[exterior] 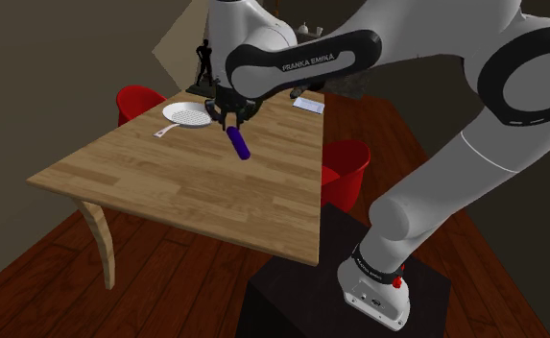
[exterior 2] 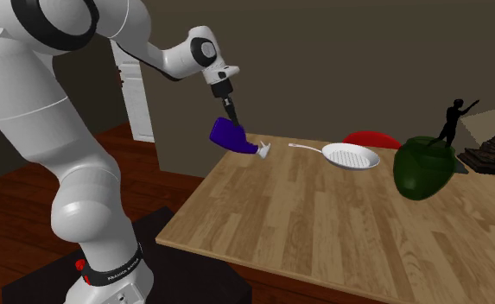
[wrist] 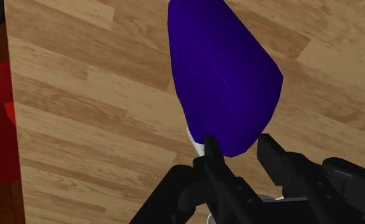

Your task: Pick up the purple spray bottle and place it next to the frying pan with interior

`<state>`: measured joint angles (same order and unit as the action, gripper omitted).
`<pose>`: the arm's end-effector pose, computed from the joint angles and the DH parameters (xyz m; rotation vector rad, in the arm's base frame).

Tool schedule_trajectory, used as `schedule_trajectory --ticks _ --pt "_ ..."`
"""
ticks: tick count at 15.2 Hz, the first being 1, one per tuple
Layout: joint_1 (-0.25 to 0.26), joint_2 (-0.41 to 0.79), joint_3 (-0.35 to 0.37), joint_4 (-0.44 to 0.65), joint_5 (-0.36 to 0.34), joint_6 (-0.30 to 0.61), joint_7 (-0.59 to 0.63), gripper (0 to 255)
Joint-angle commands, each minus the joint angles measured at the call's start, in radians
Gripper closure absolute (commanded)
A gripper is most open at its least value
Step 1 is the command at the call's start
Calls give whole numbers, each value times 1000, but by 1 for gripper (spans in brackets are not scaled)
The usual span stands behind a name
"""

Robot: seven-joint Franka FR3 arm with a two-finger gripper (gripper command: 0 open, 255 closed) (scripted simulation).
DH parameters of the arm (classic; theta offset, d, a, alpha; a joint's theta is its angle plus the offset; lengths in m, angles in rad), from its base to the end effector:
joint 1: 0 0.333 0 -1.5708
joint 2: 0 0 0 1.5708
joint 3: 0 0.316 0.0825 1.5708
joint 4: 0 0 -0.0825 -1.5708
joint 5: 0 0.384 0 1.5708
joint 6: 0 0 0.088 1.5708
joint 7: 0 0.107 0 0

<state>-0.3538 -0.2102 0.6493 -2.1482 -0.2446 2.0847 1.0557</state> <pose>0.4901 0.1510 0.4858 2.7475 -0.9318 0.4264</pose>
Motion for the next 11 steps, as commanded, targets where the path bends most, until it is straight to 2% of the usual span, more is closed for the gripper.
schedule_trajectory --ticks 1,11 --pt "1 -6 -3 23 8 -27 -12 255" --pt "2 -27 -17 137 33 -150 -62 255"
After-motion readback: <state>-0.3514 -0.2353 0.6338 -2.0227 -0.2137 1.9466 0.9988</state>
